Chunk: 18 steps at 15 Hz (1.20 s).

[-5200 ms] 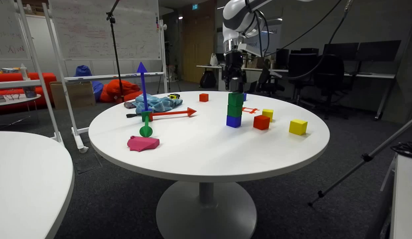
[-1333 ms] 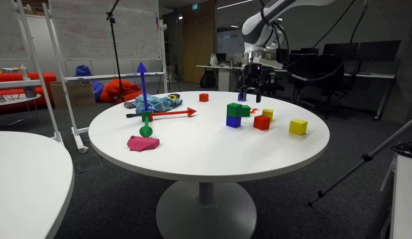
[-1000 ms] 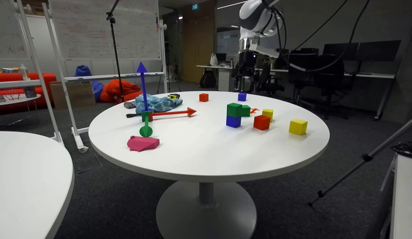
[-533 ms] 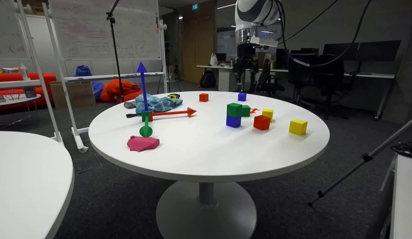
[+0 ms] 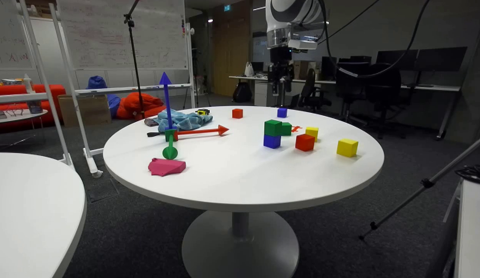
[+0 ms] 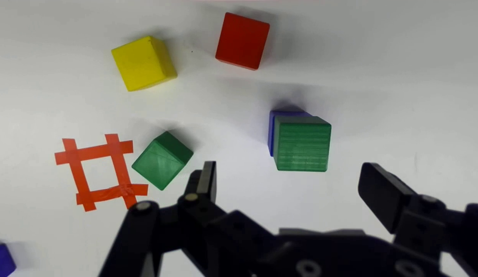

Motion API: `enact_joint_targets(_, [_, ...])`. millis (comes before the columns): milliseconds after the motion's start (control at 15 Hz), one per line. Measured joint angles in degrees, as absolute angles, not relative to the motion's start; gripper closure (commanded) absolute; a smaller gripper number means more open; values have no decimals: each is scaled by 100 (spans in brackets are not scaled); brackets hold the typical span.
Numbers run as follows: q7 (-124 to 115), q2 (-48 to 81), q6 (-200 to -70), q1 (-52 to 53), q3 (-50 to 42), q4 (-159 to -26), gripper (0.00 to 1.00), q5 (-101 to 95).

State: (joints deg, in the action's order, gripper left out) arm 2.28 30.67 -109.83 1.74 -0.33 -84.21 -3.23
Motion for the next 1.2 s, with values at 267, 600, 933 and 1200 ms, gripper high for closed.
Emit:
enact_joint_targets(267, [227,3156,-10983,184,55,-8187,0,-116])
enact_joint_targets(600, [217,3396,-10983,87,111,-8108,0,667])
enact_joint_targets(933, [217,3615,-10985,-34,141,-8108,0,1101])
enact_joint_targets(1200, [211,3750,-10987,-155,141,-8099,0,1200])
